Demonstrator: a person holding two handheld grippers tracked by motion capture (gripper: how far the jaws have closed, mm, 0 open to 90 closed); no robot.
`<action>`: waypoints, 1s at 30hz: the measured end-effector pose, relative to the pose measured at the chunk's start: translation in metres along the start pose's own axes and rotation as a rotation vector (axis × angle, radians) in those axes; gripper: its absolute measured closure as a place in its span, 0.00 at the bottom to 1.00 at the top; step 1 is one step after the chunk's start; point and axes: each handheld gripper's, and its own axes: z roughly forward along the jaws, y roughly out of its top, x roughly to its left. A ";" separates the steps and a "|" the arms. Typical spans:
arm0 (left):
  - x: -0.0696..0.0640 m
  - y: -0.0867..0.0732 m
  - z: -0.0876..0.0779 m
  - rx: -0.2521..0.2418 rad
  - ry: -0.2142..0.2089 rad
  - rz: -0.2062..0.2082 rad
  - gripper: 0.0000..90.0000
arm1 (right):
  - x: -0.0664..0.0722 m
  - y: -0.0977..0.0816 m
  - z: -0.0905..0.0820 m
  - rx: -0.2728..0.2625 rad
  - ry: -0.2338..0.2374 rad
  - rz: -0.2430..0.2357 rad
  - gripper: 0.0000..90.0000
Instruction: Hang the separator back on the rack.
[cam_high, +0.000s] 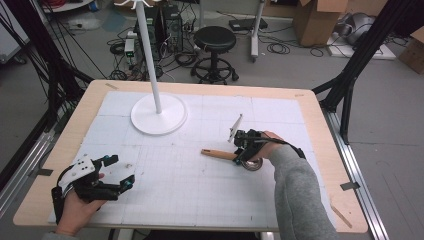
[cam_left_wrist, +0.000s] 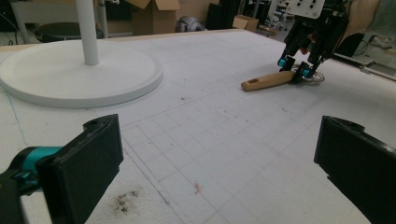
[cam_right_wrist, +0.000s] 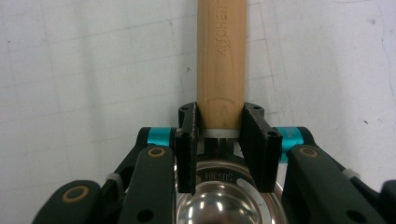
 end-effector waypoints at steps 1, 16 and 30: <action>0.000 0.000 0.000 0.000 0.000 0.000 0.02 | 0.000 0.000 0.000 0.003 0.000 0.001 0.77; 0.000 0.000 0.000 -0.001 0.000 -0.001 0.02 | 0.004 0.003 -0.001 0.002 -0.005 -0.021 0.78; -0.001 0.000 0.000 -0.001 -0.002 0.001 0.02 | 0.007 0.002 -0.014 -0.055 -0.030 -0.016 0.78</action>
